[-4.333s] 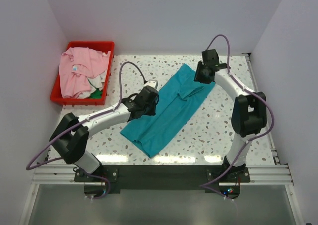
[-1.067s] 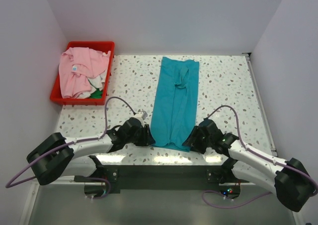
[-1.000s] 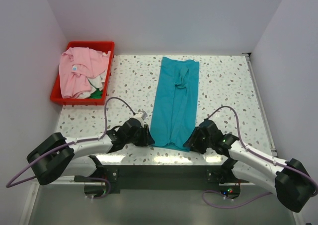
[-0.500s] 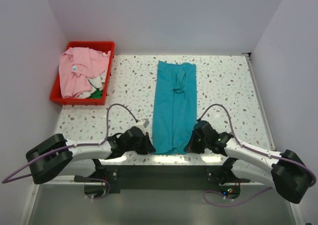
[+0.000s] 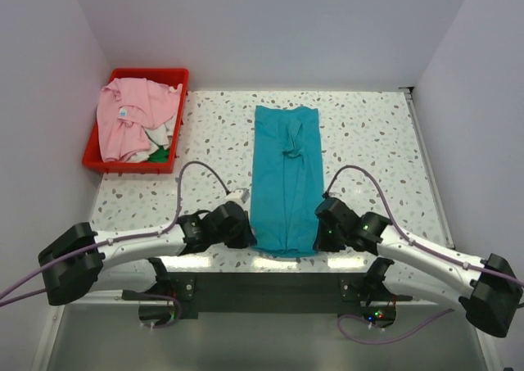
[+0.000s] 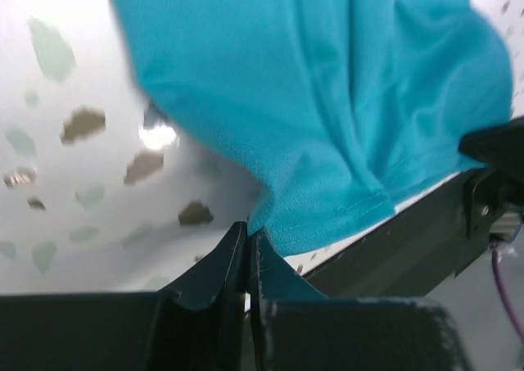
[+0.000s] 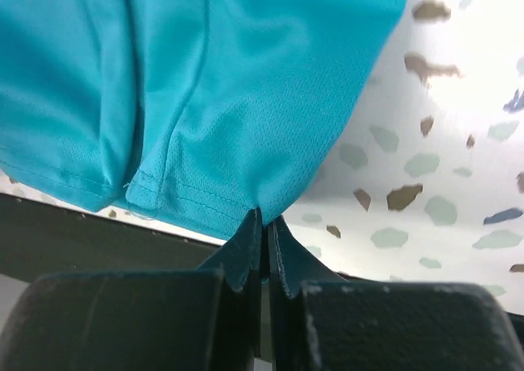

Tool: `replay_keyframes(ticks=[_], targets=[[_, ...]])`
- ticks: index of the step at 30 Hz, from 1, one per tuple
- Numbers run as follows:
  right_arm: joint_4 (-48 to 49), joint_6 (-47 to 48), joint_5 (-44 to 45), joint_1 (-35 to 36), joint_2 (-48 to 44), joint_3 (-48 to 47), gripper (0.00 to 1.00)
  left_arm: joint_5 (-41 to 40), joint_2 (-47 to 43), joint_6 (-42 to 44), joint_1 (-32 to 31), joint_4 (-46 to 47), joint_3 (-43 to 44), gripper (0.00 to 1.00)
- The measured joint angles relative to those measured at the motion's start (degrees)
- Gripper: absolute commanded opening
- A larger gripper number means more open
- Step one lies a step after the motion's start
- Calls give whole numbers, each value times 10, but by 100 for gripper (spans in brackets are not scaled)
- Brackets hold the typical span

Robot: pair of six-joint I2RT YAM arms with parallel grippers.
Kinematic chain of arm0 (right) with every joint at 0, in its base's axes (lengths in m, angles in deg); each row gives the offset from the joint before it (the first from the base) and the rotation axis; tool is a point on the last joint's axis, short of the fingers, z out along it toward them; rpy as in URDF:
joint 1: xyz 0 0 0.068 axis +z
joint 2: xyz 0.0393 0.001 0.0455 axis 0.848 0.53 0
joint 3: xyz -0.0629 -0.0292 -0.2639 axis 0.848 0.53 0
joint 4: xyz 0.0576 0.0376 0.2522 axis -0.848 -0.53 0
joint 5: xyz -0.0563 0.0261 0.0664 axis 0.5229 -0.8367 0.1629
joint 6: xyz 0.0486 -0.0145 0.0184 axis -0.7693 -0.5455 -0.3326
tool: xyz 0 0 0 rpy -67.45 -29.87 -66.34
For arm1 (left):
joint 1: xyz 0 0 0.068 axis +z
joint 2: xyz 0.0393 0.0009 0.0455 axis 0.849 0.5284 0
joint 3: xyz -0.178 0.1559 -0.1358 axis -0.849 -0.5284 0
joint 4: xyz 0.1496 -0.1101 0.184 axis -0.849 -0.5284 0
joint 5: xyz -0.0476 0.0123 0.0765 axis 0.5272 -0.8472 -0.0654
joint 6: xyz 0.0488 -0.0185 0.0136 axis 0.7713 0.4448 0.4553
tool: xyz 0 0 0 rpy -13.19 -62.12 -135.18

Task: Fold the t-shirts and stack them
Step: Fold the tshirt

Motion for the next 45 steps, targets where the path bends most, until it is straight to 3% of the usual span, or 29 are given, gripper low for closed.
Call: replay_keyframes(ticks=[10, 24, 45], targets=[[0, 64, 100, -13, 110, -116, 0, 2, 80, 88, 105, -13, 128, 0], [74, 155, 155, -151, 264, -262, 0, -4, 225, 120, 166, 0, 280, 0], [180, 187, 68, -284, 512, -434, 0, 21, 411, 152, 266, 26, 446, 0]])
